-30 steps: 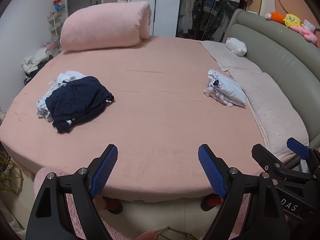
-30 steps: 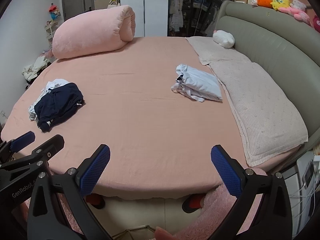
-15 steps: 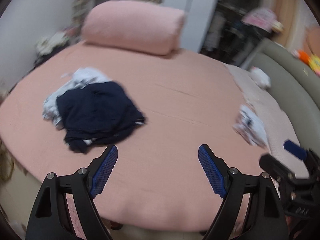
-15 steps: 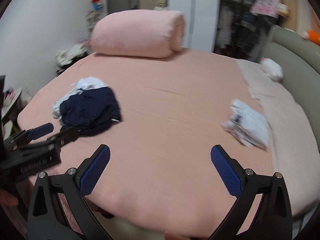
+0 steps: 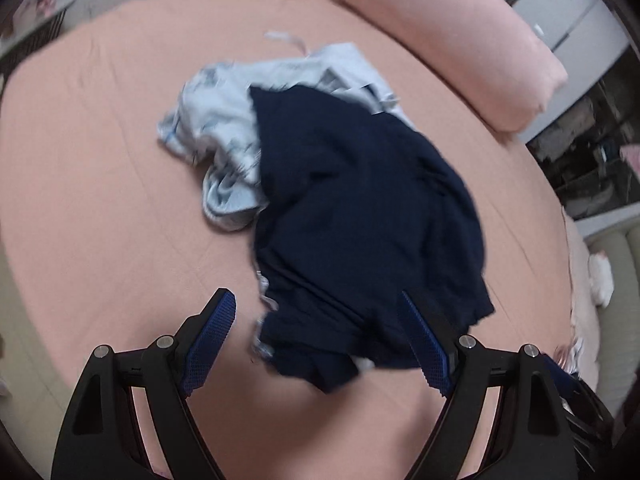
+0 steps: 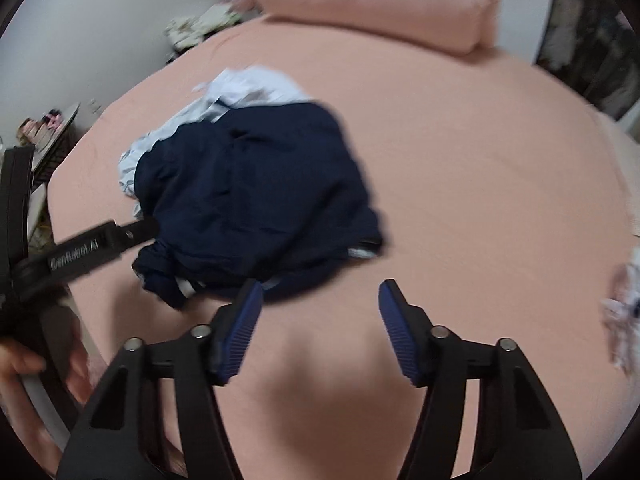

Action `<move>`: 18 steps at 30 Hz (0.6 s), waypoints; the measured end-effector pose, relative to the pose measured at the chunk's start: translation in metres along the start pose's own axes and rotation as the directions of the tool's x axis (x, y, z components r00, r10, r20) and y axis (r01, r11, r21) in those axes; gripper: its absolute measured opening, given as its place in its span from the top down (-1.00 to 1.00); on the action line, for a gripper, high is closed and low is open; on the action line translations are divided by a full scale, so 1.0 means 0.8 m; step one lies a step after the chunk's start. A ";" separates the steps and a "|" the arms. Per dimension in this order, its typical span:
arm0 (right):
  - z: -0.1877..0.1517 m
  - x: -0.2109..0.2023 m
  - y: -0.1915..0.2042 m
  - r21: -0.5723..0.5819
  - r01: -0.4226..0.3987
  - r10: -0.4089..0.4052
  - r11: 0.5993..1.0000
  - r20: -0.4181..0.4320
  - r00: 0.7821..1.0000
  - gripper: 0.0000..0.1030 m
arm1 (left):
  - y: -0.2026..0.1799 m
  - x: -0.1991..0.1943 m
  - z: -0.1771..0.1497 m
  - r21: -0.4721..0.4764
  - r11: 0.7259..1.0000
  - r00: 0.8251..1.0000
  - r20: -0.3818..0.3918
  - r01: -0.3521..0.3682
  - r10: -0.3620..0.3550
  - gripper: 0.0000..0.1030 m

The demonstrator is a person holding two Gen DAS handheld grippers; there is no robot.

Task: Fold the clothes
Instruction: 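Reach both grippers toward the navy shorts on the clothing pile, then grasp the navy shorts waistband with both grippers and lift them off the pile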

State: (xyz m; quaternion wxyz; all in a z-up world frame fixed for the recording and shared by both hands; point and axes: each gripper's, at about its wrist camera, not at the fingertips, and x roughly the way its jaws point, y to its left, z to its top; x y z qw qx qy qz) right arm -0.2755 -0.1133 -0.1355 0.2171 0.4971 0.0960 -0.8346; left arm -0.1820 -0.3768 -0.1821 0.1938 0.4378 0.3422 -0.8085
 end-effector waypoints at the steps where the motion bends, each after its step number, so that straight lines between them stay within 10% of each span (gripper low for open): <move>1: 0.005 0.018 0.009 -0.011 -0.003 0.003 1.000 -0.009 1.000 -0.09 | 0.008 0.011 -0.002 -0.013 1.000 1.000 -0.006 0.017 -0.017 -0.65; 5: 0.024 0.077 0.035 -0.047 0.012 -0.014 0.999 -0.029 0.999 -0.18 | 0.021 0.042 -0.015 -0.058 0.993 0.992 -0.071 0.099 -0.103 -0.64; 10: 0.025 0.141 0.044 -0.086 0.017 -0.023 0.996 -0.070 0.997 -0.45 | 0.007 0.039 -0.011 -0.009 0.985 0.984 -0.033 0.174 -0.174 0.06; 12: 0.027 0.145 0.045 -0.099 -0.007 0.000 0.995 -0.076 0.997 -0.26 | 0.001 0.033 -0.011 0.011 0.982 0.982 -0.002 0.189 -0.189 0.24; 14: 0.029 0.145 0.044 -0.097 -0.040 0.032 0.994 -0.086 0.996 0.36 | -0.005 0.028 -0.012 0.031 0.979 0.978 0.029 0.204 -0.204 0.40; 18: 0.034 0.114 0.034 -0.085 -0.029 0.028 0.996 -0.007 1.000 0.74 | -0.016 0.016 -0.013 0.071 0.970 0.967 0.088 0.234 -0.240 0.56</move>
